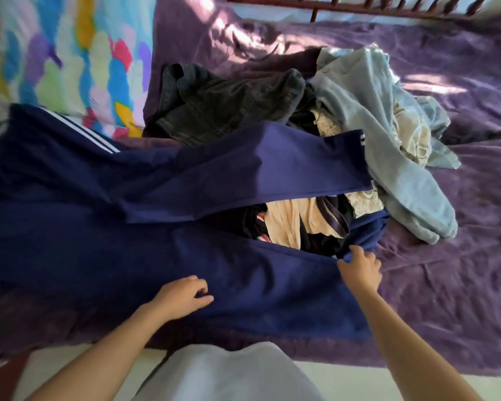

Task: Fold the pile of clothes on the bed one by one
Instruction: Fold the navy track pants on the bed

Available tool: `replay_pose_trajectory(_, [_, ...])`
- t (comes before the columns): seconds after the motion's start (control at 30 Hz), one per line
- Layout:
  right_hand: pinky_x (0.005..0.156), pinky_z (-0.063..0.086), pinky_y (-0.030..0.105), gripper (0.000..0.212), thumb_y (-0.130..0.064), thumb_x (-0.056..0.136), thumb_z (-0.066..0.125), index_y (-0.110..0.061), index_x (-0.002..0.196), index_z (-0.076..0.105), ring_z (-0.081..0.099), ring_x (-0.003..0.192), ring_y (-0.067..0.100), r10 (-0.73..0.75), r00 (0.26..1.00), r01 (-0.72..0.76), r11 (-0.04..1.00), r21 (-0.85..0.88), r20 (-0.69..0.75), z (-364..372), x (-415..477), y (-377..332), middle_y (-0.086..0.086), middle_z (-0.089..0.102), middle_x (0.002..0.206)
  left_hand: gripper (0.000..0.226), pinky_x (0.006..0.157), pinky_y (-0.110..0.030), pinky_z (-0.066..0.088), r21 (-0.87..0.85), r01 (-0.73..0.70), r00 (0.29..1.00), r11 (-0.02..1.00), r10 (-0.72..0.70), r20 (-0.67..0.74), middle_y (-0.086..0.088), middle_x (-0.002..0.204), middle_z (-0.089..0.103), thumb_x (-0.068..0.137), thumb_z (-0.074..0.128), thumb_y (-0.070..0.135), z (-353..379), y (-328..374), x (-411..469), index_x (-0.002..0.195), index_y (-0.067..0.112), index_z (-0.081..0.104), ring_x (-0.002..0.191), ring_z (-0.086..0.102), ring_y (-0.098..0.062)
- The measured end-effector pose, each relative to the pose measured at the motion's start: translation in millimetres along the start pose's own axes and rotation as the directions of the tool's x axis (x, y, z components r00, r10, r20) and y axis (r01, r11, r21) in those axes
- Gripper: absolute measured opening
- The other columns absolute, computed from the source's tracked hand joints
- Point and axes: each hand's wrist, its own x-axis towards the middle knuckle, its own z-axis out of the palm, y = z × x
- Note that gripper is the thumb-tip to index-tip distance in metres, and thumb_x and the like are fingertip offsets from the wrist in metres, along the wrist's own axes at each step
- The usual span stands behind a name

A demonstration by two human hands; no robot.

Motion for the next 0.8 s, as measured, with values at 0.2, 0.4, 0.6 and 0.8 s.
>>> replay_pose_trajectory(0.2, [0.100,0.032,0.039,0.043,-0.020,0.088,0.053,-0.012,0.130,0.049,0.035,0.126,0.034,-0.302,0.948,0.307,0.951,-0.036,0.101,8,-2,-98,0.015,0.044,0.134,0.014,0.075,-0.028,0.045,-0.188,0.150,0.963,0.971,-0.186,-0.196,0.008,0.100,0.055,0.095,0.048,0.036,-39,-42,-7,0.095,0.025,0.055,0.087,0.055,-0.011])
replay_pose_trajectory(0.4, [0.102,0.029,0.037,0.041,-0.021,0.090,0.048,-0.014,0.130,0.049,0.035,0.125,0.031,-0.510,0.858,0.513,0.856,-0.061,0.068,25,-27,-182,0.012,0.045,0.133,0.021,0.072,-0.027,0.044,-0.338,0.284,0.846,0.897,-0.400,-0.352,0.006,0.107,0.056,0.095,0.049,0.030,-68,-106,-23,0.111,0.020,0.058,0.092,0.054,-0.012])
replay_pose_trajectory(0.6, [0.101,0.031,0.036,0.041,-0.023,0.093,0.046,-0.017,0.134,0.045,0.029,0.129,0.025,-0.592,0.798,0.601,0.794,-0.089,0.107,45,-51,-261,0.005,0.038,0.137,0.028,0.080,-0.035,0.049,-0.378,0.322,0.726,0.868,-0.482,-0.490,-0.003,0.116,0.059,0.094,0.051,0.024,-109,-186,-22,0.119,0.013,0.058,0.105,0.053,-0.019])
replay_pose_trajectory(0.8, [0.102,0.032,0.035,0.041,-0.027,0.095,0.045,-0.018,0.135,0.043,0.029,0.131,0.023,-0.564,0.818,0.575,0.810,-0.115,0.115,75,-73,-337,0.003,0.037,0.139,0.032,0.082,-0.041,0.044,-0.238,0.302,0.699,0.923,-0.385,-0.603,-0.010,0.121,0.058,0.090,0.056,0.018,-181,-269,10,0.120,0.009,0.059,0.110,0.049,-0.030])
